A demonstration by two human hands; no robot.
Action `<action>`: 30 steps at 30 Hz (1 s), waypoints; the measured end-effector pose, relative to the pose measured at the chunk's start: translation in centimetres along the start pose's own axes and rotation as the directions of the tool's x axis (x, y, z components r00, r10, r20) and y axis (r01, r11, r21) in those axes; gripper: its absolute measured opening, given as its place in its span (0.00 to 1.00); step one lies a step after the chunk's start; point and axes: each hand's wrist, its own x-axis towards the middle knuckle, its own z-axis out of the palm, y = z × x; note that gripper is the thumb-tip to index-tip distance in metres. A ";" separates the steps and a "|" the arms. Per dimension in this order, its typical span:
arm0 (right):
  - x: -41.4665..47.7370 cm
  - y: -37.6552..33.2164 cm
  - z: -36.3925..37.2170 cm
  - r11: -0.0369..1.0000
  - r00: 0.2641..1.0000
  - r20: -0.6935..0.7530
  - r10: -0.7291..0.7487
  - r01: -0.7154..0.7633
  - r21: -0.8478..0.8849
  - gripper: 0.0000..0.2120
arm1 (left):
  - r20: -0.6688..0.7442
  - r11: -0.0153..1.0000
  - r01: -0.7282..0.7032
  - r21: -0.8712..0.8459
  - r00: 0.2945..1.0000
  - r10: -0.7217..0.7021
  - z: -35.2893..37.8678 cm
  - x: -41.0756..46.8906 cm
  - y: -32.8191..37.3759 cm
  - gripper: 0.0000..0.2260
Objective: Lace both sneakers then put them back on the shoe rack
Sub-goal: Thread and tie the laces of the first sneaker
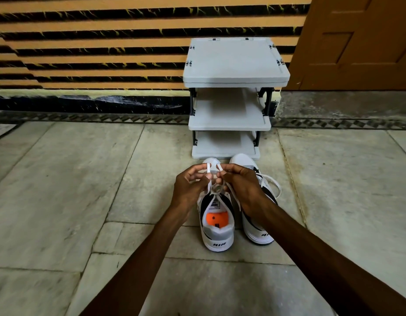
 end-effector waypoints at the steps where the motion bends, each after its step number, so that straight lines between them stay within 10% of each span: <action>1: 0.0 0.0 0.0 1.000 1.000 -0.004 0.005 -0.005 0.010 0.10 | -0.013 0.999 -0.015 0.035 1.000 0.015 0.0 0.0 -0.1 0.14; 14: 0.7 0.5 -2.1 0.923 0.998 -0.054 -0.045 0.021 -0.384 0.10 | 0.226 0.857 -0.227 0.463 0.965 0.134 -1.6 0.7 -1.3 0.11; 30: 1.1 0.9 -2.2 0.813 0.997 -0.004 -0.083 0.066 -0.579 0.11 | 0.336 0.771 -0.340 0.538 0.926 0.174 -1.8 0.4 -0.5 0.18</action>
